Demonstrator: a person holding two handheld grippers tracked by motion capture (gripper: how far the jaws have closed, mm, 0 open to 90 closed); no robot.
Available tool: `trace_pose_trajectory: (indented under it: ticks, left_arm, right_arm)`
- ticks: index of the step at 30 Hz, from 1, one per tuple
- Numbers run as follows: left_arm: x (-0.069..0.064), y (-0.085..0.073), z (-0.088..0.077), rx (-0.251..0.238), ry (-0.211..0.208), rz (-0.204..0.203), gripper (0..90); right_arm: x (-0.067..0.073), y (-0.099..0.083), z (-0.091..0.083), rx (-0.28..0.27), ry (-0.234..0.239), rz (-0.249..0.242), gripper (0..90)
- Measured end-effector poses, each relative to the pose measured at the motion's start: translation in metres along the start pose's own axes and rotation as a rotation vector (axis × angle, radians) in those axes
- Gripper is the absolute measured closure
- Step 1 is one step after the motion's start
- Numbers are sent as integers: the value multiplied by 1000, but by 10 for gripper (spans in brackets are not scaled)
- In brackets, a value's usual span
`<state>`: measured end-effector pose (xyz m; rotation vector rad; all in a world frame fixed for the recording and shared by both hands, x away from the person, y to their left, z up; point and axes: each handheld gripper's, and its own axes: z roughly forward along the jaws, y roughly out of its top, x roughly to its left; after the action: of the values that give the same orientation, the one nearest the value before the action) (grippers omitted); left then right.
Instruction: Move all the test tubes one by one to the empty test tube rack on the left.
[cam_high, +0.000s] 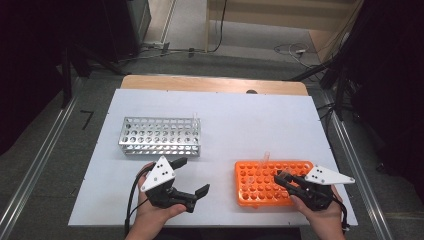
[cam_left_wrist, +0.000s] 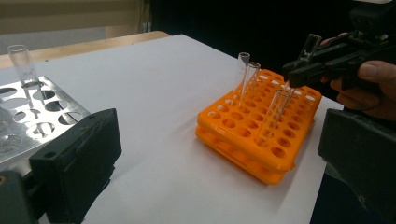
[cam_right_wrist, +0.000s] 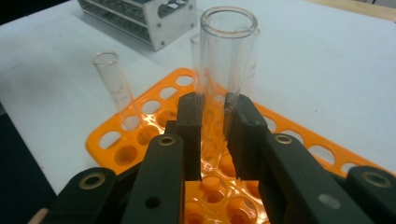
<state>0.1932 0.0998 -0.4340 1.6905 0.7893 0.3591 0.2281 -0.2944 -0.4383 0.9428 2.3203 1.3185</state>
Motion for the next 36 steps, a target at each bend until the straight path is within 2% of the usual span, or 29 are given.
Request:
trace_pose_trajectory:
  ticks: [7, 8, 14, 25, 28, 36]
  left_arm:
    - [-3, 2, 1, -3, -12, 4, 0]
    - [-4, 2, 1, -5, -14, 4, 0]
    - [-8, 5, 2, -9, -26, 8, 0]
    - [-23, 9, 13, -7, -99, 21, 19]
    - [-27, 8, 16, -9, -124, 27, 46]
    - [-40, 7, 26, -9, -189, 23, 207]
  right_arm:
    - [15, 5, -2, -6, 72, -27, 736]
    - [20, 7, -1, -8, 102, -33, 736]
    - [34, 12, 2, -6, 156, -69, 737]
    - [61, 18, 21, 16, 226, -103, 737]
    - [66, 19, 26, 24, 240, -111, 736]
    - [81, 21, 39, 43, 259, -137, 737]
